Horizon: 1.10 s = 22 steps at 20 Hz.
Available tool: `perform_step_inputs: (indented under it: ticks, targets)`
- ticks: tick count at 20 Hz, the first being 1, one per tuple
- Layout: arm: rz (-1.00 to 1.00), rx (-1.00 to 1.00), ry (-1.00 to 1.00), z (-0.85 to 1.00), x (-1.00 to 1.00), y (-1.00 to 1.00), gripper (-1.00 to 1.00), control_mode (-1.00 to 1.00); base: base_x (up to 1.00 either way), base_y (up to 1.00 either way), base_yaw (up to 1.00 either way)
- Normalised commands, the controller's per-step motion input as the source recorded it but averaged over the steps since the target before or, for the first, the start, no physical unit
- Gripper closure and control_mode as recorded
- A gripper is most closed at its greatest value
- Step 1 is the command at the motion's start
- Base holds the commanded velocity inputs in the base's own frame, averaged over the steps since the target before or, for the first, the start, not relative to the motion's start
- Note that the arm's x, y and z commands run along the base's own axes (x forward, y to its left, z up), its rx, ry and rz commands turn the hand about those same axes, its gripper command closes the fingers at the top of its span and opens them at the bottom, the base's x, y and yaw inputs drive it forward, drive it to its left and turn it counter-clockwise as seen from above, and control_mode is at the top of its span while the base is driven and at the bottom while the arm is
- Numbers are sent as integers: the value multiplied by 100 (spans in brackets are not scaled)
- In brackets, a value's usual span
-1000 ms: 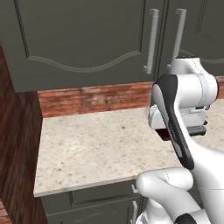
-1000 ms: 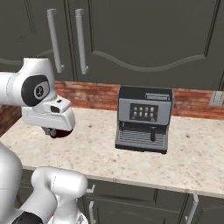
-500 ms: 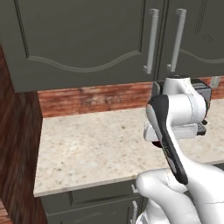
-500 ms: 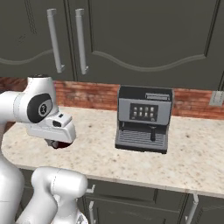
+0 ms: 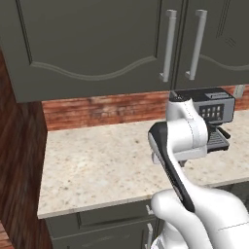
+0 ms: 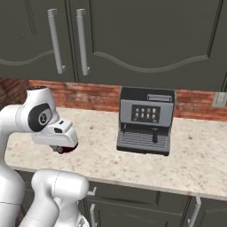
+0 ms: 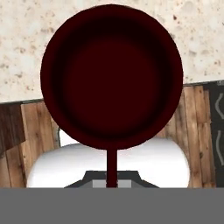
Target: Clear the mugs and bowl far away from the sink.
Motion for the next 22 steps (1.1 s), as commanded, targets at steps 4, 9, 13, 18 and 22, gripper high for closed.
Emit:
perform_step_inputs:
  ticks: [4,9,13,18,22]
  targets:
    - [0,0,1,-21,51,2,100,-100,0,0,0]
    - [2,0,0,-16,51,13,100,-100,0,0,0]
    - [3,0,0,-22,37,14,100,-100,0,0,0]
    - [4,1,0,-28,33,3,100,-100,0,0,0]
    - [6,2,-2,-38,16,5,100,-100,0,0,0]
